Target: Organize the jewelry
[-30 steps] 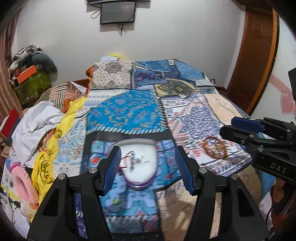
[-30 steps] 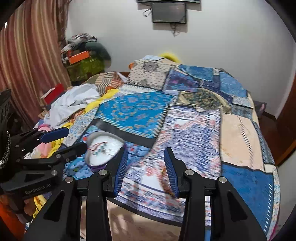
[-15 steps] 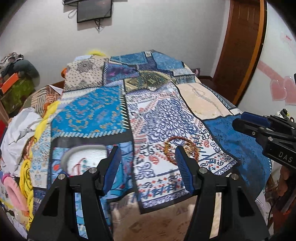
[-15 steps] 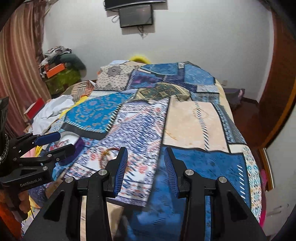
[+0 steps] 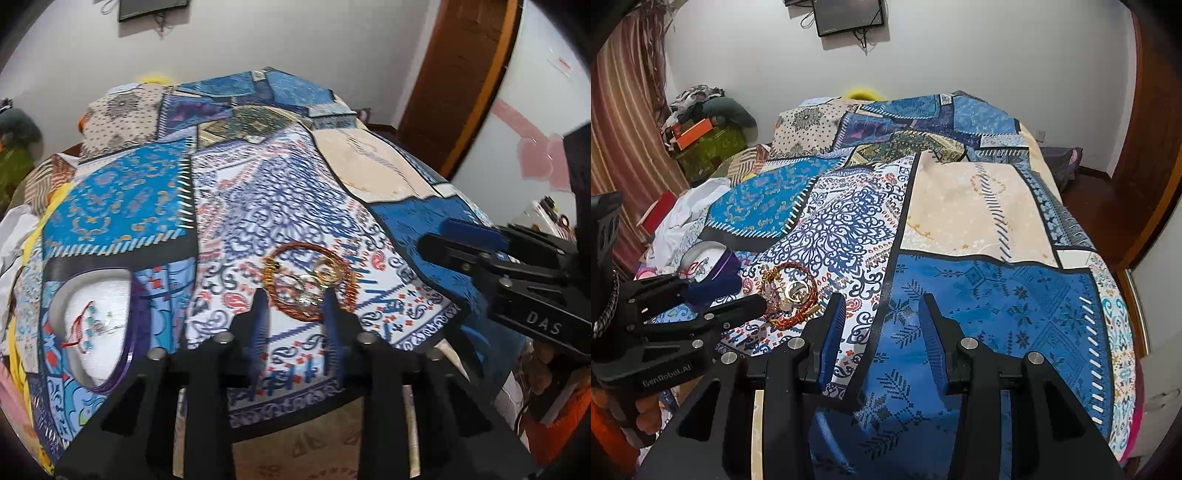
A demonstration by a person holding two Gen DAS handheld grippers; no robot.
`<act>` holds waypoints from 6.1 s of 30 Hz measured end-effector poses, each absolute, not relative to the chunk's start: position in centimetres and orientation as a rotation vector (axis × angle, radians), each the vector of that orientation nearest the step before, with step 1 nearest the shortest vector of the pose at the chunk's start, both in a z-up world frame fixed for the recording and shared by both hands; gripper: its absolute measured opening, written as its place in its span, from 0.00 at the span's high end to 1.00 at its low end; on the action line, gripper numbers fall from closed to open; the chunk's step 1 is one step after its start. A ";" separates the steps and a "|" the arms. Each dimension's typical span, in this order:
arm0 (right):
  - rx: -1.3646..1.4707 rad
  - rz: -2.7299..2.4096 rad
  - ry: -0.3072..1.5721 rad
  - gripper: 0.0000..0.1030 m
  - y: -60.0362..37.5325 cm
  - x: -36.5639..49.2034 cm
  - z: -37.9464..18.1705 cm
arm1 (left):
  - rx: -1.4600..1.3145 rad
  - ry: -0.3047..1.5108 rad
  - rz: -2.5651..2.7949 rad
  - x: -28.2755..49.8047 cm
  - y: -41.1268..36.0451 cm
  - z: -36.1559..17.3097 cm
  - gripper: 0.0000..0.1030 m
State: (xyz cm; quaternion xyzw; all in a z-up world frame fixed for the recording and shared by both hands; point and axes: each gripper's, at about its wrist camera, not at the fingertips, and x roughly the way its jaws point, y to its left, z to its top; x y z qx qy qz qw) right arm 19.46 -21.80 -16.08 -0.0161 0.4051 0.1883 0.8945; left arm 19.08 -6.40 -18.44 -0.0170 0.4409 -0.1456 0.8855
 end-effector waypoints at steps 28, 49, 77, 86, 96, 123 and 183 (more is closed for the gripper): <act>-0.041 0.484 0.902 0.64 -18.7 19.5 -17.4 | -0.089 0.825 -0.270 18.1 -4.2 -16.6 0.89; -0.125 0.488 0.887 0.91 -16.0 19.8 -19.0 | -0.138 0.824 -0.220 16.8 -0.8 -17.0 0.89; -0.102 0.536 0.689 0.97 -14.1 17.2 -11.5 | -0.160 0.743 -0.162 13.9 2.3 -14.1 0.89; -0.111 0.604 0.639 0.97 -10.6 16.3 -9.9 | -0.169 0.703 -0.100 12.2 5.6 -12.9 0.89; -0.140 0.692 0.631 0.97 -6.2 15.6 -9.7 | -0.195 0.669 -0.039 10.9 9.0 -12.3 0.89; -0.188 0.710 0.862 0.97 -0.9 20.3 -16.5 | -0.245 0.747 -0.034 14.6 11.6 -16.6 0.89; -0.074 0.402 0.782 0.70 -18.4 19.3 -13.4 | -0.069 0.809 -0.211 16.8 -1.8 -14.2 0.75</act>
